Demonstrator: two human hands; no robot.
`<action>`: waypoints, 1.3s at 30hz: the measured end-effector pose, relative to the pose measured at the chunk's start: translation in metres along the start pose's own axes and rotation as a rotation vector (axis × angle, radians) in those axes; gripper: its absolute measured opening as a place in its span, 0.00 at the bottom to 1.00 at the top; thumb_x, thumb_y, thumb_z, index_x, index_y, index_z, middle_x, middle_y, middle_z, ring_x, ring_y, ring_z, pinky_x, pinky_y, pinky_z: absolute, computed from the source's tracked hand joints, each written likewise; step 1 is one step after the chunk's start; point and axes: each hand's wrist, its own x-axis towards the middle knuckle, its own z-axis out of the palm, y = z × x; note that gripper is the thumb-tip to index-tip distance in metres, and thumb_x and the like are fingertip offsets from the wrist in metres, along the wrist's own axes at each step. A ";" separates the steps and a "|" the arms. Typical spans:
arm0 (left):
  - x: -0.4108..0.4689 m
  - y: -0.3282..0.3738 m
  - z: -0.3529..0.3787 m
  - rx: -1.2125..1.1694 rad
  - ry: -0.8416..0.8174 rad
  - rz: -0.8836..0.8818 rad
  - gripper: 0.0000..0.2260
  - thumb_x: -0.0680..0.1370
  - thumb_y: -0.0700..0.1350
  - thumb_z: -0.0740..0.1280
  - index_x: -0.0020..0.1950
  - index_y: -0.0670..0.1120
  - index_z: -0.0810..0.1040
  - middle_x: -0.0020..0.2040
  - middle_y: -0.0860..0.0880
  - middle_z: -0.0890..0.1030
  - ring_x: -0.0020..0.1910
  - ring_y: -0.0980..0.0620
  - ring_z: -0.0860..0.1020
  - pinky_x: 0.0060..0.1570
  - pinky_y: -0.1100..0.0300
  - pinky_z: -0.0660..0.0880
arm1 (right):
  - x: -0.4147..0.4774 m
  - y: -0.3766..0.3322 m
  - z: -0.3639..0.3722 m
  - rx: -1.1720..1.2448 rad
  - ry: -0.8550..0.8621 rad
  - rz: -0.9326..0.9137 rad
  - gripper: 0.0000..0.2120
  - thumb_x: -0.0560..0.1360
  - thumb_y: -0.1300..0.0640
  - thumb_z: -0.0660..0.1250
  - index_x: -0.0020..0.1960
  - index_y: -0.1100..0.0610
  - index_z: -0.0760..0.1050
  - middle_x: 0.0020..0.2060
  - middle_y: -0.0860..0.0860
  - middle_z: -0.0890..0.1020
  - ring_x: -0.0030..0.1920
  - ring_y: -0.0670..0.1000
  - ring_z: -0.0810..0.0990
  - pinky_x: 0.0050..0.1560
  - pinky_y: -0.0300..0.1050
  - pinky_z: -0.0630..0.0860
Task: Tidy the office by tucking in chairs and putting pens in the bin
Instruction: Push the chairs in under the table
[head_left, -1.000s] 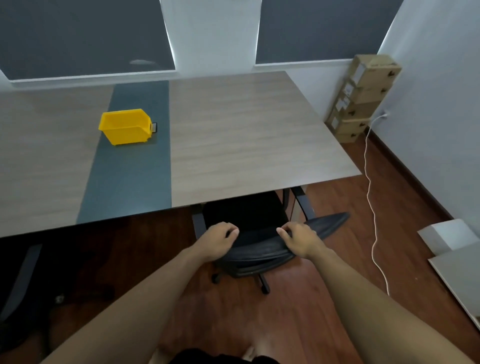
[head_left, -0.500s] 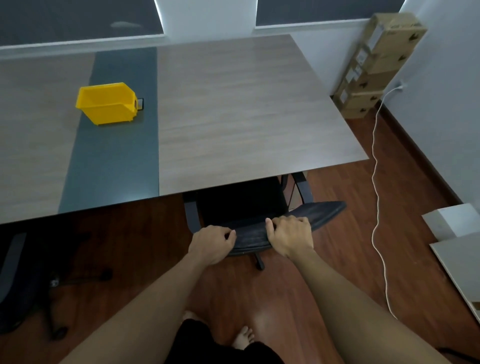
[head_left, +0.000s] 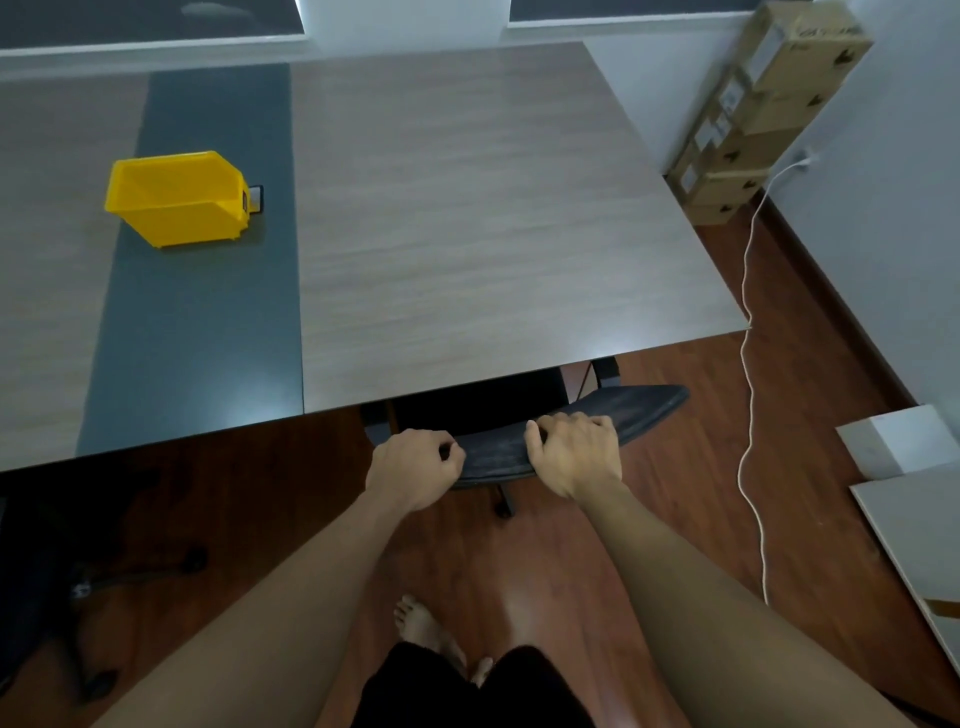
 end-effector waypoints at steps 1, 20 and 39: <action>0.006 -0.003 -0.004 -0.009 0.004 -0.003 0.20 0.80 0.61 0.56 0.58 0.58 0.86 0.50 0.55 0.87 0.49 0.50 0.84 0.47 0.54 0.80 | 0.007 -0.003 -0.002 0.003 -0.006 -0.002 0.32 0.84 0.39 0.44 0.54 0.50 0.85 0.49 0.51 0.87 0.52 0.56 0.83 0.58 0.59 0.72; 0.039 -0.032 -0.038 0.022 -0.004 -0.083 0.18 0.78 0.57 0.58 0.55 0.56 0.87 0.53 0.56 0.87 0.50 0.51 0.83 0.51 0.52 0.81 | 0.051 -0.030 -0.017 0.059 -0.128 -0.110 0.32 0.83 0.37 0.44 0.57 0.52 0.83 0.51 0.54 0.85 0.55 0.59 0.81 0.59 0.60 0.72; -0.093 -0.071 -0.066 -0.220 0.153 -0.548 0.36 0.80 0.73 0.51 0.79 0.53 0.72 0.78 0.50 0.75 0.75 0.47 0.75 0.72 0.43 0.74 | 0.057 -0.102 -0.055 0.414 -0.393 -0.474 0.33 0.83 0.29 0.51 0.65 0.54 0.79 0.44 0.49 0.82 0.45 0.53 0.81 0.53 0.55 0.80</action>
